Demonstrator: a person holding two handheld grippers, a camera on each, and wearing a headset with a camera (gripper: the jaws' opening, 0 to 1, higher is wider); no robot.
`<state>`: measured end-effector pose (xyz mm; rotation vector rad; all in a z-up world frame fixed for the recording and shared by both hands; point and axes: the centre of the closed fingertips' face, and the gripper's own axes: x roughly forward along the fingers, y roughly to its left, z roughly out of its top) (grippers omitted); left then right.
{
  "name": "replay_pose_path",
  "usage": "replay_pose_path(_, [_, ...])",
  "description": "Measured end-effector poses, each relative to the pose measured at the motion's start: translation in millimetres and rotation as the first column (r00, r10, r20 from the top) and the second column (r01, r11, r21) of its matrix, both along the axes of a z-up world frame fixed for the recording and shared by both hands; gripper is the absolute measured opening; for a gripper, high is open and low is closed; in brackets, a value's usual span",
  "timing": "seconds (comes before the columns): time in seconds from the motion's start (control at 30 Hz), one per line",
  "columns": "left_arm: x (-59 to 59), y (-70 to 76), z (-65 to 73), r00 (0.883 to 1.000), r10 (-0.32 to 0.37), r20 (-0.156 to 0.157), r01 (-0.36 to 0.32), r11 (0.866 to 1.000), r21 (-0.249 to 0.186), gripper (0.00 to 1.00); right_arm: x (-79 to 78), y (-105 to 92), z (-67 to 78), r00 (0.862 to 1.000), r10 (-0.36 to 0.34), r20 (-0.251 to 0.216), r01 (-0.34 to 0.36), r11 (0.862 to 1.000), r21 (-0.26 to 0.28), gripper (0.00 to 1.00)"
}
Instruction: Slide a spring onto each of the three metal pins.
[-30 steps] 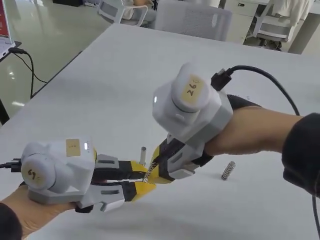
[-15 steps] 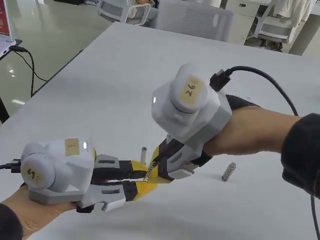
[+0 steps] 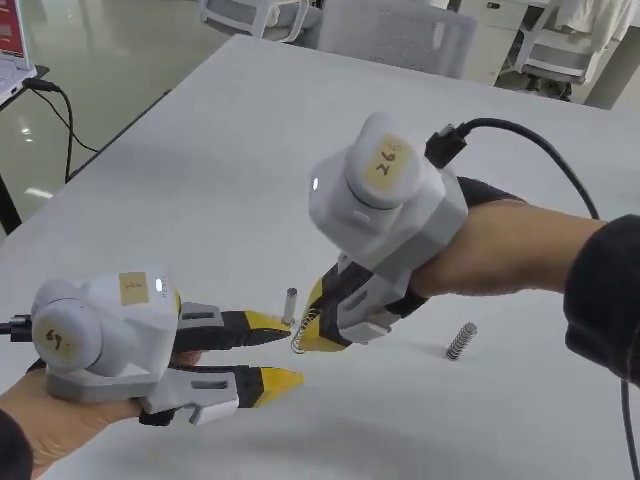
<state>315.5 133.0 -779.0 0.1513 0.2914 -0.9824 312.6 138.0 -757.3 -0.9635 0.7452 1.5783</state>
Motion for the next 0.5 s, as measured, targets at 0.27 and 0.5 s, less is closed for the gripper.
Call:
replay_pose_path(0.27, [1.8, 9.6, -3.7, 0.999, 0.038, -0.014, -0.038, 0.999, 0.006, 0.37, 7.4, -0.5, -2.3, 1.0, -0.009, 0.01, 0.009, 1.0, -0.001, 0.13])
replay_pose_path(0.5, [4.9, 15.9, -5.7, 0.997, 0.069, -0.018, -0.069, 0.998, 0.014, 0.45, 15.2, -1.4, -3.7, 1.0, -0.022, 0.015, 0.022, 1.0, -0.001, 0.13])
